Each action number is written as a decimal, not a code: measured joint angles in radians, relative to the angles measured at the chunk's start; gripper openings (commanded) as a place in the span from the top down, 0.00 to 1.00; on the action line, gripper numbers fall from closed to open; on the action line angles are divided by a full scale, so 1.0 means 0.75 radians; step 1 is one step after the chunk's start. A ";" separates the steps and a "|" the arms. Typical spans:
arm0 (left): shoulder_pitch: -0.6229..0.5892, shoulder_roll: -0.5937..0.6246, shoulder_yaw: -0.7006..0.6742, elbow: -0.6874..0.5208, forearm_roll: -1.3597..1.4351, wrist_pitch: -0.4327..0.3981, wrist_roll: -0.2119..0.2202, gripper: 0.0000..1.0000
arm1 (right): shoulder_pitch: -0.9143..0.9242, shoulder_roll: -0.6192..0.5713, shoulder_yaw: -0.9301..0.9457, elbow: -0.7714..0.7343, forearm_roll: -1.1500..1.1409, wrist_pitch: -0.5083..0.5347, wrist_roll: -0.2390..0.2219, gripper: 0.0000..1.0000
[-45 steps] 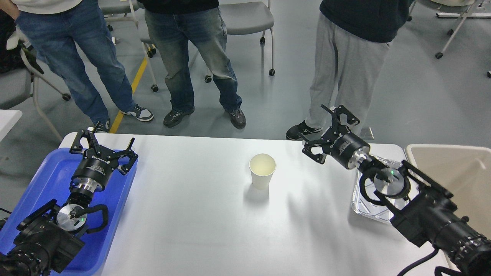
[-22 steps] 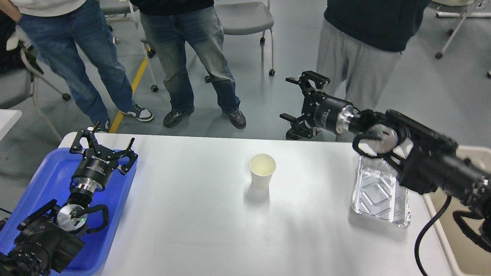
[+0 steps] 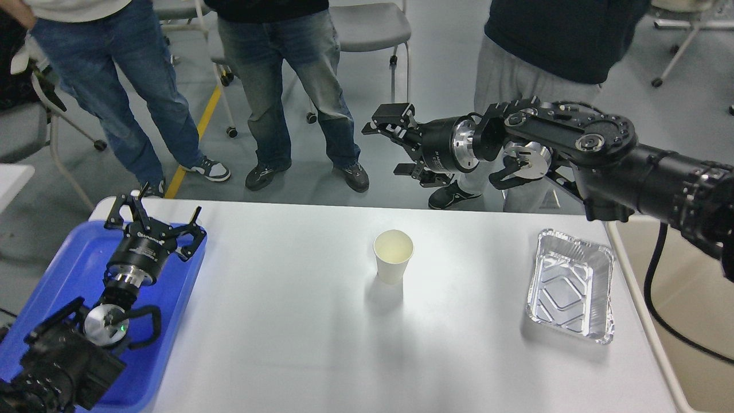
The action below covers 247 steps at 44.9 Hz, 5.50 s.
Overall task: Tidy desktop
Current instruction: 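Lift the right gripper off the foil tray and raise it forward, then lower the open right gripper toward the white paper cup, then close the right gripper on the rim of the white paper cup, then lift the cup with the right gripper and carry it toward the bin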
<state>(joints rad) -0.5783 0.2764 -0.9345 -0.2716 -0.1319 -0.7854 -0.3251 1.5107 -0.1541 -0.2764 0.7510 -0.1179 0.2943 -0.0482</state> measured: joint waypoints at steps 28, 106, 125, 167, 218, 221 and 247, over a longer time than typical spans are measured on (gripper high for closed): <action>0.000 0.000 0.000 0.000 0.000 0.000 0.000 0.00 | 0.069 0.190 -0.553 -0.132 -0.289 -0.012 -0.003 0.00; 0.000 0.001 0.000 0.000 0.000 0.000 0.000 0.00 | -0.354 0.205 -0.292 -0.228 -0.367 -0.133 0.009 0.01; 0.000 0.001 0.000 0.000 0.000 0.000 0.000 0.00 | -0.406 0.205 -0.227 -0.217 -0.377 -0.228 0.013 0.01; 0.000 0.002 -0.001 0.000 0.000 0.000 -0.002 0.00 | -0.530 0.205 -0.172 -0.214 -0.462 -0.344 0.015 0.03; 0.000 0.002 -0.001 0.000 0.000 0.000 -0.001 0.00 | -0.482 0.205 -0.190 -0.180 -0.637 -0.341 0.064 1.00; 0.000 0.002 -0.001 0.000 0.000 0.000 0.000 0.00 | -0.441 0.205 -0.206 -0.163 -0.633 -0.323 0.065 1.00; 0.000 0.001 0.000 0.000 0.000 0.000 0.000 0.00 | 0.102 0.206 -0.457 0.114 -0.327 -0.075 0.007 1.00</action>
<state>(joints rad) -0.5784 0.2771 -0.9344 -0.2716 -0.1319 -0.7854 -0.3252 1.5869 0.0001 -0.6194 0.8364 -0.3633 0.2384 -0.0429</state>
